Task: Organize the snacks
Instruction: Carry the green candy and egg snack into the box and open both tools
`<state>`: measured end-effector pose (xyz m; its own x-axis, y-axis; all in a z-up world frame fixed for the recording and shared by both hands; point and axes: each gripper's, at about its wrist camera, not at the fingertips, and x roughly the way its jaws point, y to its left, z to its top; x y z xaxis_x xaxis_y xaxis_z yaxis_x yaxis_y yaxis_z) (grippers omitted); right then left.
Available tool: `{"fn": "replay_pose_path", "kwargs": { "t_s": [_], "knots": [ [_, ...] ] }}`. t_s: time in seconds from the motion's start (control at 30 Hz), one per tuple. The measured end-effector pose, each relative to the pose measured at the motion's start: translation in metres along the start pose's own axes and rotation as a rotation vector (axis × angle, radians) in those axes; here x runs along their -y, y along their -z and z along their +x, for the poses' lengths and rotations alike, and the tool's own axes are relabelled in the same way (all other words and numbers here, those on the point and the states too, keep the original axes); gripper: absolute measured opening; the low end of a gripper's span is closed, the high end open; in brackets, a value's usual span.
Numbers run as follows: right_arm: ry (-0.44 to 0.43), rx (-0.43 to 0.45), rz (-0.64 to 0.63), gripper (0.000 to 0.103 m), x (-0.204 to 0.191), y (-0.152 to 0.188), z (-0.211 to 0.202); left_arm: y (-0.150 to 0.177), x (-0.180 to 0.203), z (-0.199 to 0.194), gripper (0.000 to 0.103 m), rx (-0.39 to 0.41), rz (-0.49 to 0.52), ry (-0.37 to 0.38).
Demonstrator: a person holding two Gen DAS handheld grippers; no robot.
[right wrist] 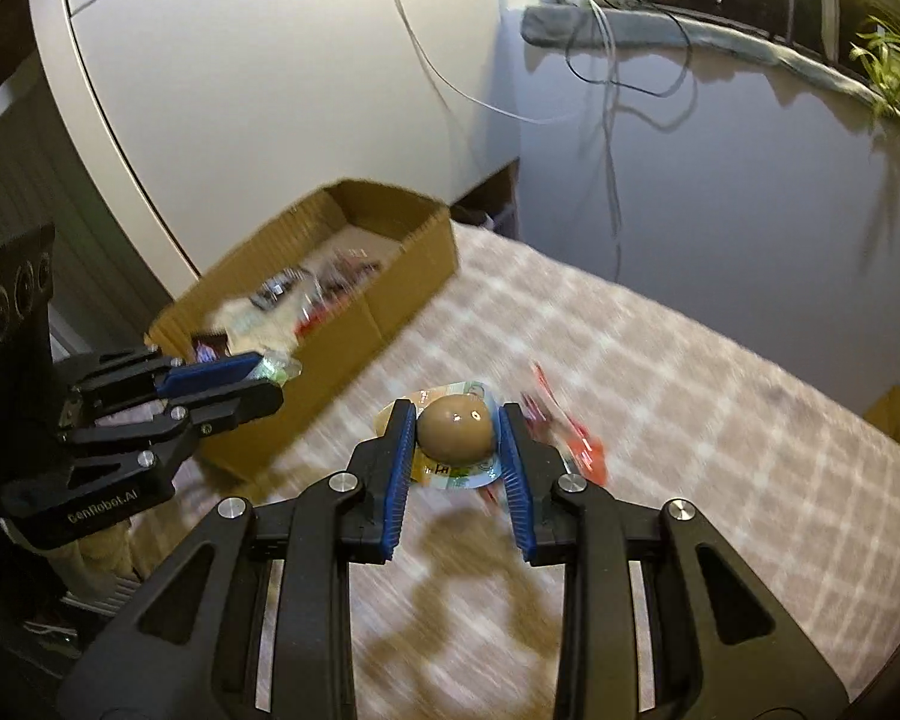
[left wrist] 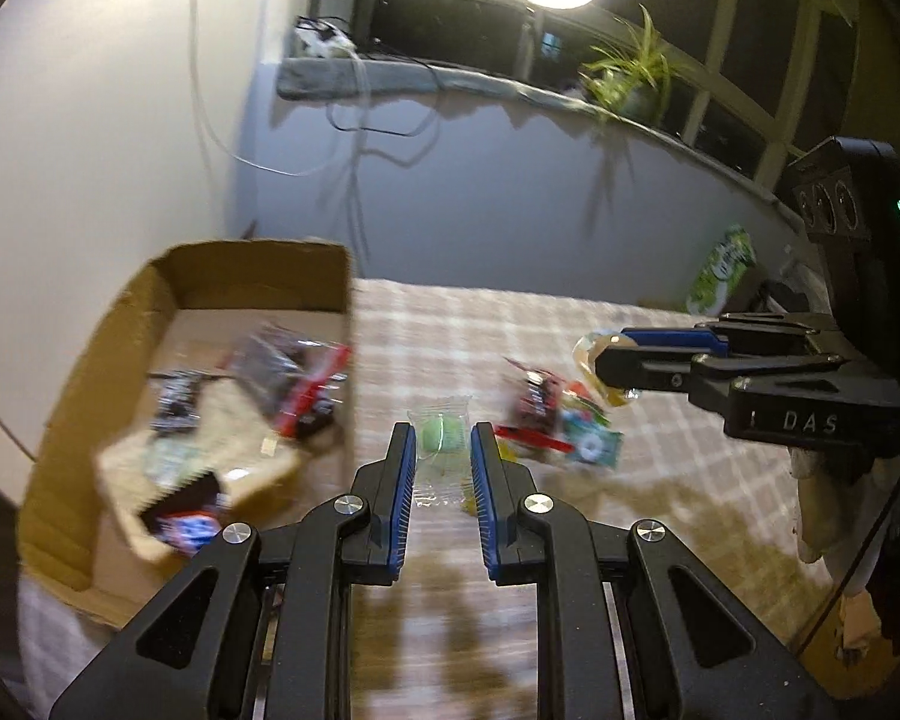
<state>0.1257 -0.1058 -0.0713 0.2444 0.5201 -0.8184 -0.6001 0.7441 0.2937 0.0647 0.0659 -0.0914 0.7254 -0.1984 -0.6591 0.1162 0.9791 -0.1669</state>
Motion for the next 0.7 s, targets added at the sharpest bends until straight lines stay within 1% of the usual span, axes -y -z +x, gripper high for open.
{"fn": "replay_pose_path", "kwargs": {
  "t_s": [0.27,0.4,0.7],
  "knots": [
    [-0.054,0.008,-0.028,0.029,-0.028,-0.041,0.031,-0.006,-0.039,-0.014,0.017,0.035,-0.051,-0.065],
    [-0.068,-0.005,-0.05,0.029,-0.041,-0.053,0.049,-0.007,-0.056,-0.018,0.017,0.04,-0.066,-0.091],
    [-0.081,-0.031,-0.078,0.029,-0.063,-0.072,0.079,-0.006,-0.077,-0.023,0.017,0.052,-0.087,-0.115]
  ]
}}
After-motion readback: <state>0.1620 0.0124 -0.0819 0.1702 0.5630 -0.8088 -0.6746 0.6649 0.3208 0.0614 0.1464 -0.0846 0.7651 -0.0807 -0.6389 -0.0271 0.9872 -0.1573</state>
